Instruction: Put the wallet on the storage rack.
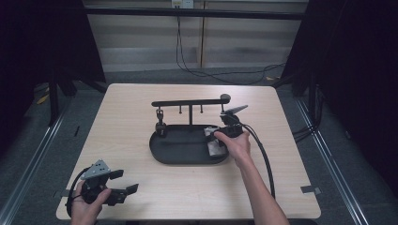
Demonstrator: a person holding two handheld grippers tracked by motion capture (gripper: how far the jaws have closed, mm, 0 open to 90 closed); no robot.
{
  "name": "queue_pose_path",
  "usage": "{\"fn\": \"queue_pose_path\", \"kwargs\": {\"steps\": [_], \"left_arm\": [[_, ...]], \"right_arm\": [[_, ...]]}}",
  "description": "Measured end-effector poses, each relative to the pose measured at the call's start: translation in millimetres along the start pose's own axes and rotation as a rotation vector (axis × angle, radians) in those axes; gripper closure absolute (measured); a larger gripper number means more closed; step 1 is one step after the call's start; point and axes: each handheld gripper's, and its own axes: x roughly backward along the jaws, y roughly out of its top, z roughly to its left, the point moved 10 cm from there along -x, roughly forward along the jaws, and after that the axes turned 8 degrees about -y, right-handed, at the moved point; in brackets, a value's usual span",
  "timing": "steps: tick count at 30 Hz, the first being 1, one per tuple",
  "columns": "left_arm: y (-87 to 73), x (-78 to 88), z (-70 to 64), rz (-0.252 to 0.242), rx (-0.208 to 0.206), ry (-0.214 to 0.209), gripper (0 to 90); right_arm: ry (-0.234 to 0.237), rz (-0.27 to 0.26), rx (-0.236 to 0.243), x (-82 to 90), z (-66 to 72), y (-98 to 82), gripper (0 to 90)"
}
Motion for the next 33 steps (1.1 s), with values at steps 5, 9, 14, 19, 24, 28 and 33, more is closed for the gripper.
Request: {"fn": "queue_pose_path", "kwargs": {"steps": [5, 9, 14, 19, 24, 28, 33], "left_arm": [[-0.3, 0.0, -0.3, 0.0, 0.002, -0.004, 17.1], [0.0, 0.5, -0.3, -0.002, -0.003, -0.002, 17.1], [-0.1, 0.0, -0.9, 0.0, -0.009, -0.009, 17.1], [0.3, 0.6, -0.1, -0.005, -0.005, -0.004, 17.1], [0.4, 0.9, 1.2, -0.007, 0.002, 0.0, 17.1], [0.9, 1.6, 2.9, -0.012, 0.008, 0.005, 17.1], [1.0, 1.8, 4.8, -0.017, 0.023, 0.007, 17.1]], "right_arm": [[0.0, 0.0, 0.019, -3.4, 1.7, -1.1, 31.4], [-0.02, -0.015, 0.014, -4.5, -0.6, -0.2, 30.9], [-0.023, -0.049, 0.01, 1.0, -2.2, 4.4, 29.3], [-0.014, -0.069, 0.017, 6.1, -4.5, 5.3, 28.0], [-0.01, -0.107, 0.035, 17.6, -4.3, 7.0, 25.8], [-0.009, -0.145, 0.045, 28.4, -7.6, 6.3, 22.1], [-0.012, -0.176, 0.061, 41.1, -19.3, 0.7, 18.6]]}}
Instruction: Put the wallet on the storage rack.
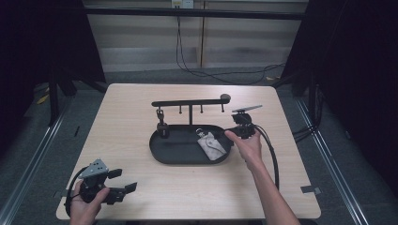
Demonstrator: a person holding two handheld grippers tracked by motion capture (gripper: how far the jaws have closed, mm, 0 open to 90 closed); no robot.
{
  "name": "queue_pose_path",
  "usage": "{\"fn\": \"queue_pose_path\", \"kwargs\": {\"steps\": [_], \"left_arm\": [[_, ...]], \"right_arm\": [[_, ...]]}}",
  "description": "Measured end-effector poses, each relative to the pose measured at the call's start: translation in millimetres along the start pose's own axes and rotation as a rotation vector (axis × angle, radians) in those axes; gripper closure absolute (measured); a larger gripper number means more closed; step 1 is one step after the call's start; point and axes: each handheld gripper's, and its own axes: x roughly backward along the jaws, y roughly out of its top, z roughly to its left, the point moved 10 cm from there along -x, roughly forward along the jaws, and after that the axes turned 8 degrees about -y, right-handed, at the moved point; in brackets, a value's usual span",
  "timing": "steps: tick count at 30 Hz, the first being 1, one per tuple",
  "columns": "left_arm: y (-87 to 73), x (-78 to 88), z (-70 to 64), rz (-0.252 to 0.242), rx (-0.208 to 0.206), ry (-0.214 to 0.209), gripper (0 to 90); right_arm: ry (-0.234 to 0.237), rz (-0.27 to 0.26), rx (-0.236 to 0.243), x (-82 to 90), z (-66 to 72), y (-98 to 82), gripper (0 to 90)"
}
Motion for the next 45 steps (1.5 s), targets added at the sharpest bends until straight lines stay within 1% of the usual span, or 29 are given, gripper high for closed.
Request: {"fn": "queue_pose_path", "kwargs": {"steps": [3, 4, 6, 7, 9, 13, 15, 17, 18, 20, 23, 25, 27, 28, 30, 32, 35, 38, 40, 41, 43, 44, 45], "left_arm": [[-0.2, -0.6, -0.5, 0.006, -0.003, 0.0, 17.1], [-0.2, -0.7, -0.7, 0.006, -0.004, -0.001, 17.1], [-0.5, -0.8, -0.6, 0.006, -0.002, 0.002, 17.1], [-0.7, -0.8, -0.3, 0.005, 0.0, 0.003, 17.1], [-0.8, -0.8, -0.1, 0.006, 0.001, 0.006, 17.1], [-0.3, 0.0, -2.1, 0.006, 0.0, 0.002, 17.2], [-0.7, 0.5, -0.4, 0.012, -0.003, 0.017, 18.1], [-0.9, 0.4, 2.0, 0.013, 0.005, 0.026, 18.2], [-1.1, 0.3, 2.9, 0.013, 0.01, 0.032, 18.4], [-1.1, 0.3, 4.0, 0.012, 0.019, 0.041, 19.4], [-1.1, 0.6, 4.6, 0.009, 0.023, 0.043, 19.8], [-1.7, 0.4, 5.3, 0.013, 0.024, 0.048, 19.8], [-1.9, 0.3, 4.6, 0.014, 0.03, 0.04, 19.8], [-1.6, 0.4, 4.3, 0.012, 0.029, 0.041, 19.8], [-1.4, 0.5, 3.5, 0.01, 0.028, 0.038, 19.7], [-1.3, 0.5, 3.8, 0.01, 0.029, 0.04, 19.7], [-1.2, 0.1, 4.2, 0.009, 0.033, 0.038, 19.7], [-0.7, -0.3, 3.9, 0.005, 0.037, 0.039, 19.7], [-0.9, -0.3, 3.6, 0.005, 0.036, 0.041, 19.7], [-0.7, -0.2, 2.7, 0.001, 0.042, 0.036, 19.7], [-0.6, -0.2, 0.3, 0.001, 0.047, 0.026, 19.7], [-0.6, 0.1, 0.5, 0.004, 0.033, 0.038, 19.7], [-0.6, 0.1, 0.5, 0.004, 0.033, 0.038, 19.7]], "right_arm": [[-0.001, -0.038, -0.003, 10.3, -8.2, 1.0, 18.0], [0.006, -0.054, -0.001, 13.5, -9.9, 1.1, 18.2], [-0.007, -0.065, 0.001, 18.8, -14.8, -1.4, 17.7], [-0.002, -0.068, 0.002, 20.6, -16.8, -3.4, 17.9], [-0.022, -0.064, 0.006, 23.1, -22.8, -7.7, 17.3], [-0.032, -0.08, 0.007, 30.8, -31.1, -12.5, 17.4], [-0.035, -0.083, 0.011, 34.0, -36.0, -16.7, 17.3], [-0.056, -0.083, 0.015, 38.0, -42.9, -22.0, 17.0], [-0.052, -0.091, 0.013, 39.5, -44.6, -23.0, 17.0], [-0.06, -0.098, 0.006, 43.0, -49.1, -27.0, 17.0], [-0.068, -0.101, 0.011, 46.5, -53.5, -34.8, 17.0], [-0.081, -0.116, 0.021, 50.3, -54.9, -39.5, 17.2], [-0.105, -0.136, 0.054, 54.7, -54.6, -44.1, 17.2], [-0.098, -0.136, 0.056, 57.0, -53.0, -46.9, 17.2], [-0.08, -0.154, 0.051, 62.3, -52.2, -49.9, 17.2], [-0.099, -0.166, 0.056, 66.8, -55.6, -53.7, 17.2], [-0.108, -0.179, 0.055, 71.9, -60.0, -61.1, 17.4], [-0.135, -0.181, 0.062, 75.7, -65.5, -69.9, 17.5], [-0.166, -0.181, 0.076, 76.9, -70.0, -75.7, 17.3], [-0.166, -0.184, 0.074, 77.2, -71.0, -78.9, 17.3], [-0.16, -0.171, 0.074, 77.6, -72.9, -87.4, 17.0], [-0.161, -0.167, 0.082, 78.1, -74.2, -91.6, 16.5], [-0.167, -0.163, 0.077, 79.6, -75.9, -95.9, 16.5]]}}
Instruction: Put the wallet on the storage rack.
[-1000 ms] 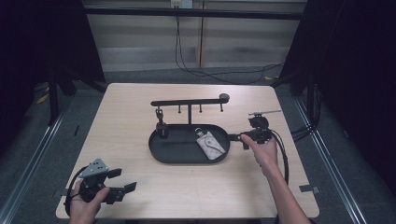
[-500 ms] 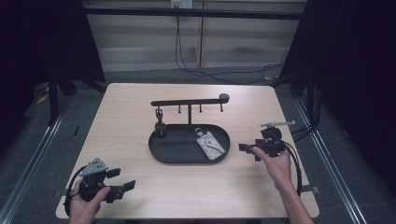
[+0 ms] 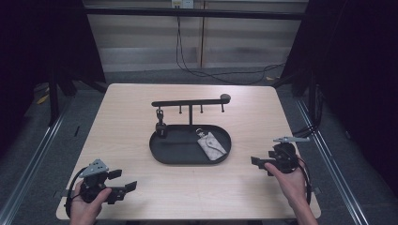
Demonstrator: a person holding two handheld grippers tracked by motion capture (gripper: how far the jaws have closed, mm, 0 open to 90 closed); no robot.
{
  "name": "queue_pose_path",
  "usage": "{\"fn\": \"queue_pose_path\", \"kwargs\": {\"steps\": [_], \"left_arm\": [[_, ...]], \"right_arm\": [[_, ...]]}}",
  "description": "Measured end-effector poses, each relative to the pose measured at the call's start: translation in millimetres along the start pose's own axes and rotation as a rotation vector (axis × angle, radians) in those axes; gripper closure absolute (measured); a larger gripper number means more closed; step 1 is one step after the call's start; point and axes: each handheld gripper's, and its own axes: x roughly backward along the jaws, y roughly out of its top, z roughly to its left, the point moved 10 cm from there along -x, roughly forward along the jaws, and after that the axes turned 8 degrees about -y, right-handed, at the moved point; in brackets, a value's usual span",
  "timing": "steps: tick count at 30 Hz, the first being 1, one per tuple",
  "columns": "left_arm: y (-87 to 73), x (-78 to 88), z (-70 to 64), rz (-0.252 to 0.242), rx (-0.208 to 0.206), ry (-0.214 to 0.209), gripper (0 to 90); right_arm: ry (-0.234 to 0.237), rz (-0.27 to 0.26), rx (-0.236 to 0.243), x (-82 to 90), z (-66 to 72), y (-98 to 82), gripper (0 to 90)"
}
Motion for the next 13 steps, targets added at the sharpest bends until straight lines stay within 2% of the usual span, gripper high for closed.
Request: {"fn": "queue_pose_path", "kwargs": {"steps": [4, 8, 13], "left_arm": [[-0.3, -1.0, 0.1, 0.003, 0.005, -0.01, 19.7], [-1.1, -1.0, 2.0, 0.004, 0.011, -0.008, 19.6], [-1.5, -1.4, 3.1, 0.011, -0.001, -0.008, 19.6]], "right_arm": [[-0.006, -0.009, -0.008, 6.6, -6.1, -13.5, 16.6], [-0.012, -0.004, -0.036, 7.5, -14.6, -29.5, 16.6], [-0.033, 0.032, -0.053, 1.2, -26.4, -46.9, 17.2]]}}
